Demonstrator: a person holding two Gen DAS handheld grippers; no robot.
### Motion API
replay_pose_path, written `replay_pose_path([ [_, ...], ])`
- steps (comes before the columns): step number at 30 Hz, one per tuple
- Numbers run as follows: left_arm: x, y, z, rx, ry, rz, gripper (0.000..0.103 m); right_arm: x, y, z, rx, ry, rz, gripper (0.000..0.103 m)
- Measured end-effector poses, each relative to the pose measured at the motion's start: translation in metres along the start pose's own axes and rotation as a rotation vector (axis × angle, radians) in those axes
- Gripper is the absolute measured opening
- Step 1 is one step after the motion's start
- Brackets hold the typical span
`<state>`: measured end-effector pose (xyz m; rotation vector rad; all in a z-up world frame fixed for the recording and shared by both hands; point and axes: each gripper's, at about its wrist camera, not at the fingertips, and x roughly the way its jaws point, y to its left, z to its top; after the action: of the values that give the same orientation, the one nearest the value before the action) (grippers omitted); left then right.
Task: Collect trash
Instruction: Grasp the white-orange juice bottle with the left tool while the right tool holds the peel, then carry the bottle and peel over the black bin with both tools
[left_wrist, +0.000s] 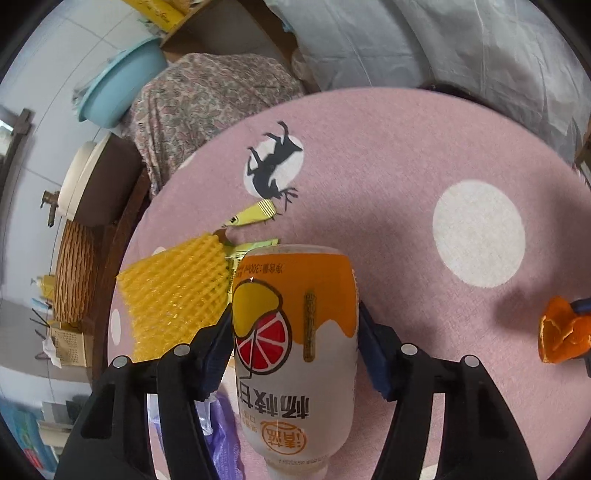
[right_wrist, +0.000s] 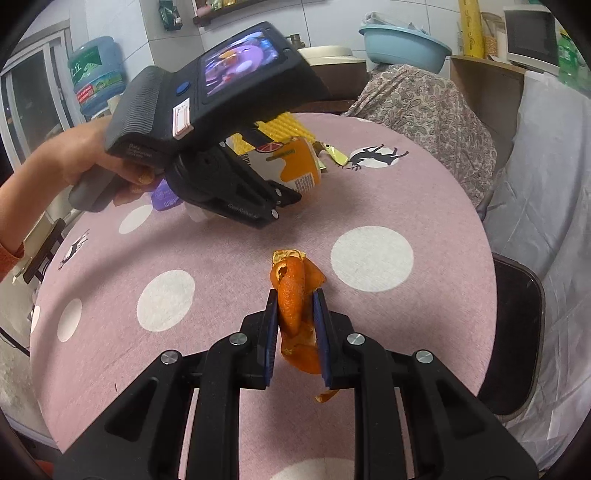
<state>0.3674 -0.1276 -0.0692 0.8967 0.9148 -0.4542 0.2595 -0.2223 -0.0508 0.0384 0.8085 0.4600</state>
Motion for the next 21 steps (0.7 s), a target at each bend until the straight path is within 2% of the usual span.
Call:
replay_pose_path([
  [5,-0.031,0.002,-0.005,-0.115,-0.116,-0.025,0.061,-0.018,-0.012,-0.011,0.029,-0.036,0.000,0.019],
  [13,-0.083,-0.016,-0.017,-0.260,-0.314,-0.052,0.061,-0.048,-0.036,-0.033,0.088,-0.098,-0.011,0.019],
  [21,-0.113,-0.044,-0.008,-0.333,-0.442,-0.073,0.061,-0.074,-0.058,-0.055,0.133,-0.151,-0.050,0.019],
])
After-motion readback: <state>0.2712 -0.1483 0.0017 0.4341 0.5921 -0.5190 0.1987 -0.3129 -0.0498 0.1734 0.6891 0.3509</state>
